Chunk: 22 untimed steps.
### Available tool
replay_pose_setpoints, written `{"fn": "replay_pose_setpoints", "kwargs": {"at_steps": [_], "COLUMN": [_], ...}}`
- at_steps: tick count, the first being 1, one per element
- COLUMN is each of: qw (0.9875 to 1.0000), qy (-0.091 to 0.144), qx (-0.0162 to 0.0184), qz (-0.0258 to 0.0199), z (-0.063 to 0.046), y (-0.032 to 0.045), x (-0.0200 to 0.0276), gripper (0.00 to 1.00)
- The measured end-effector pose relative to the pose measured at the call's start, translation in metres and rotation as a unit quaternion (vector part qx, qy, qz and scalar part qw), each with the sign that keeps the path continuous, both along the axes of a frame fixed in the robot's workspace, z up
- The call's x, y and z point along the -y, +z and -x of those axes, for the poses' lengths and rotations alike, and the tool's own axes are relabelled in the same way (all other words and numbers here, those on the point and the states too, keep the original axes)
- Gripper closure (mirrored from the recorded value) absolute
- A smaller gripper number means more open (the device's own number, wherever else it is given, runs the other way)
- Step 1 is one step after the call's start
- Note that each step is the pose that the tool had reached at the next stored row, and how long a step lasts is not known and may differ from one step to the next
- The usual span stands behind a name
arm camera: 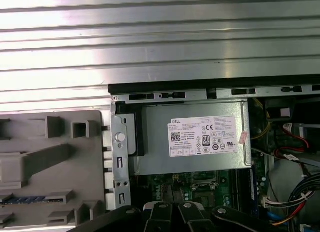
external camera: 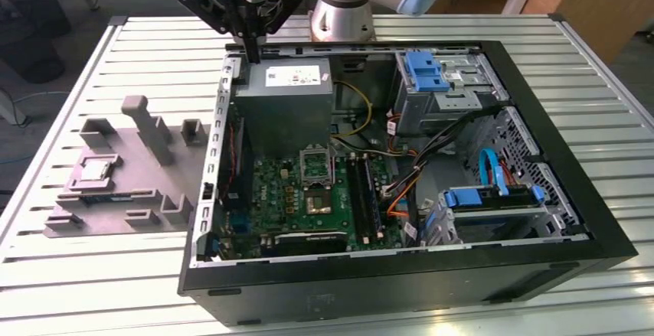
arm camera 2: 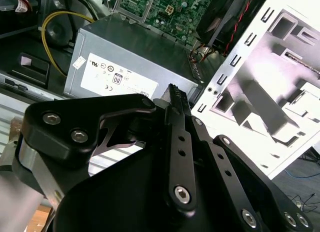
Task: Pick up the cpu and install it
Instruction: 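Reach for the cpu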
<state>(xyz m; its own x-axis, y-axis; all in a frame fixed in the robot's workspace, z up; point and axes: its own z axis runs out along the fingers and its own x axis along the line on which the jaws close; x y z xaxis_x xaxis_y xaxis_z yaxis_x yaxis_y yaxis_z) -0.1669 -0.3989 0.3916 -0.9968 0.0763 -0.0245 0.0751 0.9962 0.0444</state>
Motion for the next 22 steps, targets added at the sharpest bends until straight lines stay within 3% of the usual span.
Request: {"fn": "replay_pose_setpoints", "kwargs": {"at_steps": [22], "qw": [1.0000], "qy": [0.000], "qx": [0.0000], "qz": [0.0000], "z": [0.0055], "y": [-0.0007], "x": [0.0000], "gripper": [0.89]}}
